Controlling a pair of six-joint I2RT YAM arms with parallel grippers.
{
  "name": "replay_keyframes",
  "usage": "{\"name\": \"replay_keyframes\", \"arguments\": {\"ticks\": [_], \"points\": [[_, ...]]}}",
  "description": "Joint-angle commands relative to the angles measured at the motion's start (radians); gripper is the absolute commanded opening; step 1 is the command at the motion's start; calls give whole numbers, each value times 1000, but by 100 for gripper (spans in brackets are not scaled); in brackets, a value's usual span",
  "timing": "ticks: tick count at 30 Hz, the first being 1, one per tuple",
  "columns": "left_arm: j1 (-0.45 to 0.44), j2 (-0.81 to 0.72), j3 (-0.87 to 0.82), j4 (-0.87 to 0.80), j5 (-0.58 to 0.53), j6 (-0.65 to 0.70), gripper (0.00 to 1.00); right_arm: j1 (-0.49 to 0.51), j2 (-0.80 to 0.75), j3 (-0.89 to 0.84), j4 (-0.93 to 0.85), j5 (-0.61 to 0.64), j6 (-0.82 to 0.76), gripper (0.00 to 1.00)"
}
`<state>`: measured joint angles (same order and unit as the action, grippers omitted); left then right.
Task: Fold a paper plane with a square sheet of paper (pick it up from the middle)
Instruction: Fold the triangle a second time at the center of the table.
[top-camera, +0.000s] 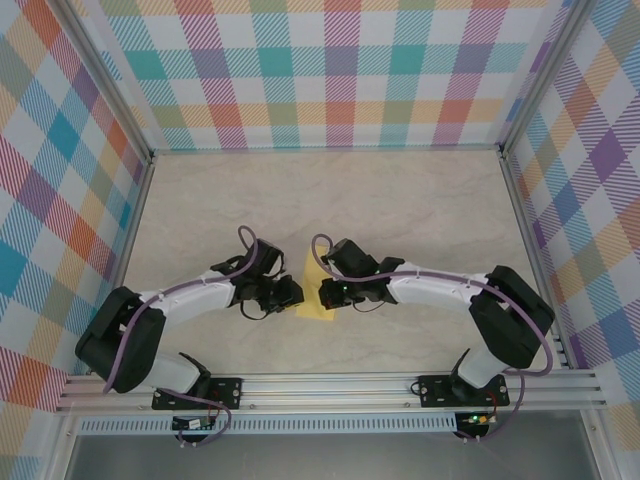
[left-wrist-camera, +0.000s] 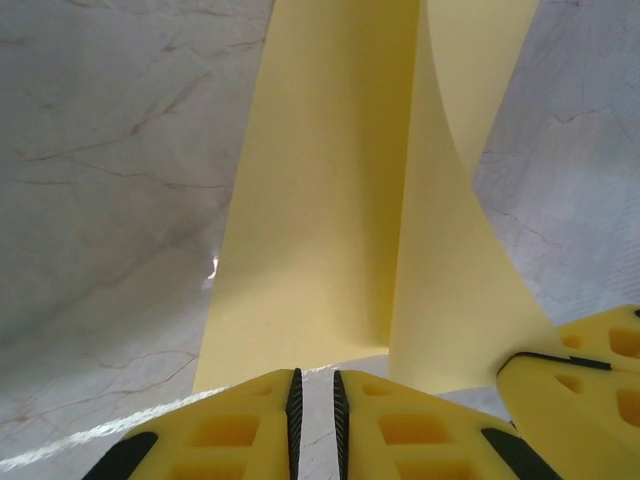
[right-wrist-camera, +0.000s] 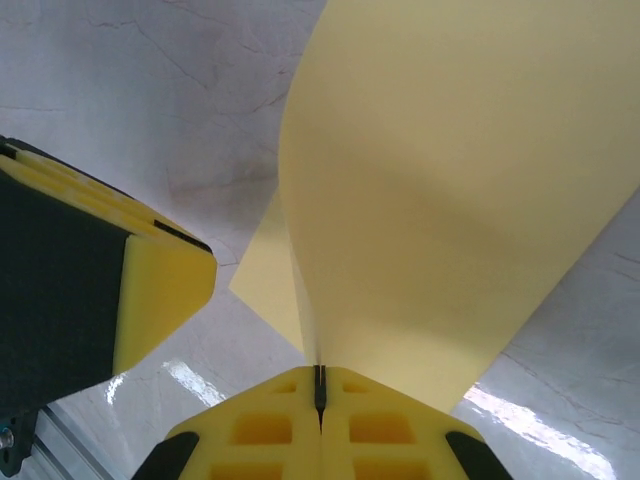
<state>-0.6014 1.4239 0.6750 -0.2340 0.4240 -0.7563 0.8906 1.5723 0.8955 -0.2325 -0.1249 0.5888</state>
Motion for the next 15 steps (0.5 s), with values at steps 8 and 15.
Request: {"name": "replay_keyframes", "arguments": {"ticks": [8, 15], "points": [[-43, 103, 40, -15, -72, 12, 14, -45, 47, 8, -42, -15, -39, 0], [-53, 149, 39, -9, -72, 19, 13, -49, 98, 58, -125, 21, -75, 0]]}}
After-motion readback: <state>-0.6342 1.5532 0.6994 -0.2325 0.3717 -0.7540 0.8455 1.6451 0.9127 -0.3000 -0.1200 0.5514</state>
